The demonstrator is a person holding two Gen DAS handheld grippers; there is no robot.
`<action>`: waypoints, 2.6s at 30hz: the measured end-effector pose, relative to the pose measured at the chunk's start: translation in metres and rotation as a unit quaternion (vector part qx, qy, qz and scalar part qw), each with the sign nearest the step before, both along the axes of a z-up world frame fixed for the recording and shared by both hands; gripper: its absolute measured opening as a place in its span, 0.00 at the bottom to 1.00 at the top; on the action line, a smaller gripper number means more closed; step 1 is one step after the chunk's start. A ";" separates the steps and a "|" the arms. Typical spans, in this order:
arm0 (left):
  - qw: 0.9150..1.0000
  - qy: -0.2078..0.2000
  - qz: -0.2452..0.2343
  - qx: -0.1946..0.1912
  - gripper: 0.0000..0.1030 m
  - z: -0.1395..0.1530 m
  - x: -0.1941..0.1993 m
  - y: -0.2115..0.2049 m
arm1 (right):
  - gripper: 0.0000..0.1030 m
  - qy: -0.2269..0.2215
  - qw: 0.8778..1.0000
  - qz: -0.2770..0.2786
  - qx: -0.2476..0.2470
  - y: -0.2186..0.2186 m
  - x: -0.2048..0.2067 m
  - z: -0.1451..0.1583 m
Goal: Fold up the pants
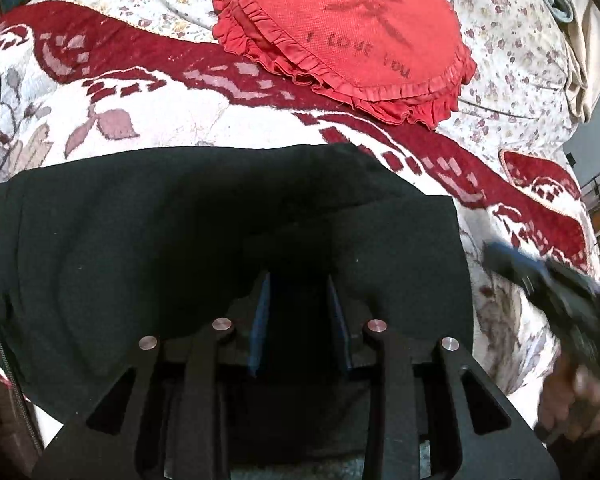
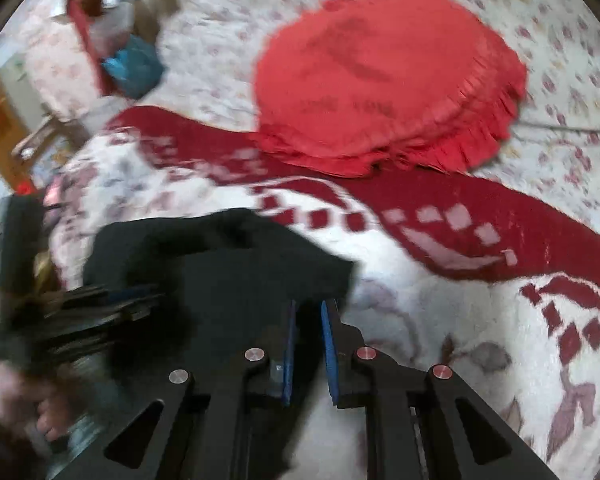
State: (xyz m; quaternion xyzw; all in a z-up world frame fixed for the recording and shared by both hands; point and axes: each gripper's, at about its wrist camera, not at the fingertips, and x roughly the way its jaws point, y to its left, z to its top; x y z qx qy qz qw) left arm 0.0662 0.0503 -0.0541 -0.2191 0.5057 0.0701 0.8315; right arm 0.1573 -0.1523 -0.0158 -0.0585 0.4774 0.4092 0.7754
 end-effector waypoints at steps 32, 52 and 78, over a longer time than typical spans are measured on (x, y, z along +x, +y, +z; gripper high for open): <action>0.833 -0.235 0.309 -0.393 0.68 -0.058 -0.232 0.166 | 0.15 0.093 0.989 -0.084 0.081 -0.014 -0.059 -0.017; 0.819 -0.290 0.287 -0.404 0.68 -0.069 -0.214 0.184 | 0.15 0.106 0.987 -0.089 0.082 -0.019 -0.057 -0.023; 0.846 -0.204 0.338 -0.359 0.31 -0.085 -0.207 0.187 | 0.16 0.122 0.985 -0.092 0.083 -0.019 -0.058 -0.025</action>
